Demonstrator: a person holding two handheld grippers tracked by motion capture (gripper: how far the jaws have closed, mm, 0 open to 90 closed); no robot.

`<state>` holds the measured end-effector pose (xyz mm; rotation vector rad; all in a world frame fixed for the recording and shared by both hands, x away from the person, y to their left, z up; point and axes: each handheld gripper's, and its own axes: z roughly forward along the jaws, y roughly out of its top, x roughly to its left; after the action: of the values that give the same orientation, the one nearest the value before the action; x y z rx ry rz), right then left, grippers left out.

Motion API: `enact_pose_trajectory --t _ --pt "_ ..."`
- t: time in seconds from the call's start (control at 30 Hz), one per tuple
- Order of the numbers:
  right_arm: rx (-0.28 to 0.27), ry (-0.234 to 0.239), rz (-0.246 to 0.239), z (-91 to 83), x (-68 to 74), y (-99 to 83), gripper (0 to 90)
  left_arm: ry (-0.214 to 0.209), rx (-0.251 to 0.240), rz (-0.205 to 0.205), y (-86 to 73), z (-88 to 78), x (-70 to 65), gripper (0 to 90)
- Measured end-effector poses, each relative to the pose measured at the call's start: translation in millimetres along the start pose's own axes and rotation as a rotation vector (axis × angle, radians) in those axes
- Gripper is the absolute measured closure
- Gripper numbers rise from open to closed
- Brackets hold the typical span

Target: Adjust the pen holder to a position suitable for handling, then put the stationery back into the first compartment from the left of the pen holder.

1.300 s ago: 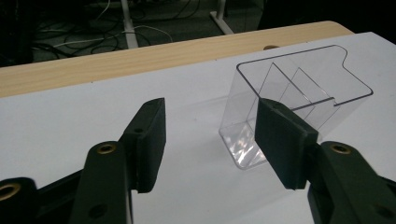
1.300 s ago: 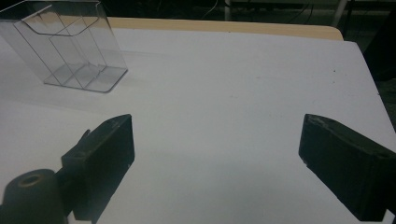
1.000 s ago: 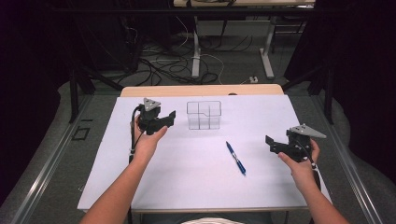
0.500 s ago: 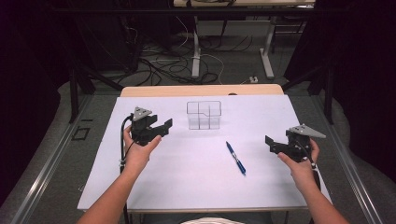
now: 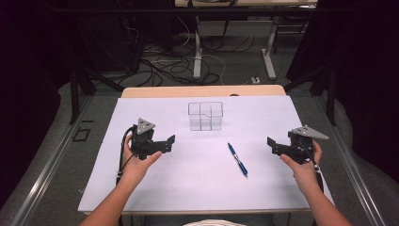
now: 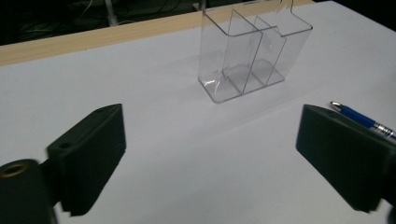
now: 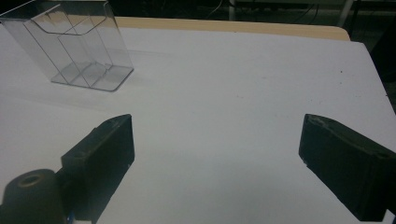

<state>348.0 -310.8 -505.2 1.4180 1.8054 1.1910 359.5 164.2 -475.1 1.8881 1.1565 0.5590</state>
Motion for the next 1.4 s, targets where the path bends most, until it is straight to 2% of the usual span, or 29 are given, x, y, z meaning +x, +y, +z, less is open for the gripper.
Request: enact_pose_trajectory --t 0.07,0.27,0.4,0.5,0.63,0.67,0.8,0.93,1.03,1.23,1.4 --pt "0.000 0.000 -0.002 0.4 -0.2 -0.1 10.0 0.000 0.007 0.002 -3.1 -0.2 0.4 0.4" --pt "0.003 0.003 0.006 1.4 1.9 -0.3 8.0 0.010 -0.009 -0.020 -9.8 -4.6 3.9 0.2" --pt "0.034 0.013 0.003 4.2 3.6 -0.2 1.0 0.012 -0.008 -0.065 -15.5 -5.5 7.0 0.2" --pt "0.065 0.024 0.007 7.1 6.7 -0.7 0.0 0.021 -0.017 -0.076 -18.7 -5.2 11.0 0.2" --pt "0.083 0.034 0.018 8.7 11.3 0.7 0.0 0.055 -0.019 -0.047 -22.9 -4.1 14.0 0.2" --pt "0.086 0.034 0.025 9.3 13.4 1.4 0.0 0.052 -0.010 -0.036 -23.8 -4.1 14.8 0.2" --pt "0.101 0.046 -0.002 11.5 18.4 4.3 0.0 0.052 -0.019 -0.040 -25.8 -1.5 14.1 0.2" --pt "0.120 0.054 -0.010 12.9 23.3 9.5 0.0 0.053 -0.016 -0.021 -27.6 -0.1 14.6 0.2" --pt "0.159 0.075 -0.004 14.5 26.2 13.7 0.1 0.048 -0.011 -0.024 -28.6 0.8 15.3 0.2" --pt "0.212 0.132 -0.012 18.3 33.8 17.4 14.2 0.051 -0.006 -0.019 -28.8 2.4 17.1 0.2" --pt "0.212 0.174 -0.031 22.1 45.1 20.8 17.6 0.050 -0.007 -0.021 -29.1 2.7 18.2 0.2"
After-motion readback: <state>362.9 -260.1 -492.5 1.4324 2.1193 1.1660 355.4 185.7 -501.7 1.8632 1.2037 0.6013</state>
